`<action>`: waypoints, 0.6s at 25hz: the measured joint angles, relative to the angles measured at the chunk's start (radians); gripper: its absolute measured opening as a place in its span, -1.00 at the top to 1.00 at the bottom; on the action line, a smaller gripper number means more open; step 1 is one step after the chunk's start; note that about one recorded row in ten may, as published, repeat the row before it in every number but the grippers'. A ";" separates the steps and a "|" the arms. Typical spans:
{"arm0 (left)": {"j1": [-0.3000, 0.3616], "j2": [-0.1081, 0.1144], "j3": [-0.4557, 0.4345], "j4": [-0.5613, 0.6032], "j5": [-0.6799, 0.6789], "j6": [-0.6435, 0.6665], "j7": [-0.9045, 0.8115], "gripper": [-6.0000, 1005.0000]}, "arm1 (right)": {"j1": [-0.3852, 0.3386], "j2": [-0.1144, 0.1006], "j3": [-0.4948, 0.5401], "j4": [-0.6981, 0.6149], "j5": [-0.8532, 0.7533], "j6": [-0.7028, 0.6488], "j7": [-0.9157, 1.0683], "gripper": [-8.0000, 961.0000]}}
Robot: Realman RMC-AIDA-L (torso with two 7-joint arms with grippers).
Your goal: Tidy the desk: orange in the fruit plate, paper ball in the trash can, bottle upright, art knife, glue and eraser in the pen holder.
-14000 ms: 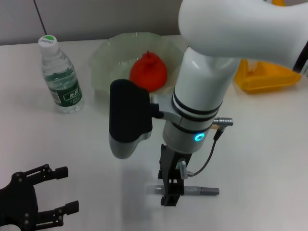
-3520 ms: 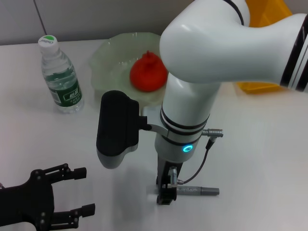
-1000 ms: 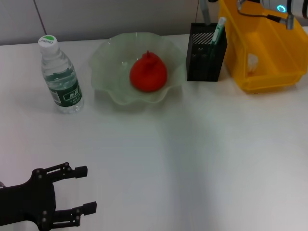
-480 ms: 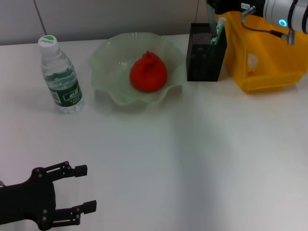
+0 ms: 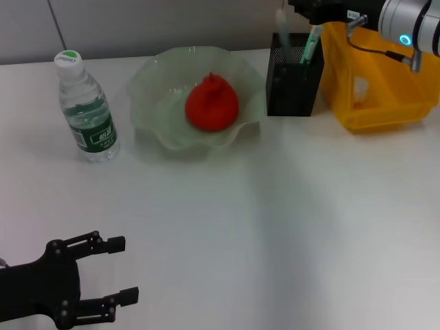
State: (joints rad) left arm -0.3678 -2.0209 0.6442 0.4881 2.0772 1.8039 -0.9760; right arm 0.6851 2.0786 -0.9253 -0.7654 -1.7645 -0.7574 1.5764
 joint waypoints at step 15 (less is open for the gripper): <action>0.000 -0.012 -0.058 -0.002 -0.008 0.018 -0.018 -0.62 | -0.224 0.003 -0.012 -0.280 0.093 -0.390 0.064 -0.25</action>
State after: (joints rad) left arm -0.3676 -2.0334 0.5860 0.4862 2.0696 1.8218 -0.9940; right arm 0.4610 2.0817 -0.9376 -1.0458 -1.6710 -1.1476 1.6406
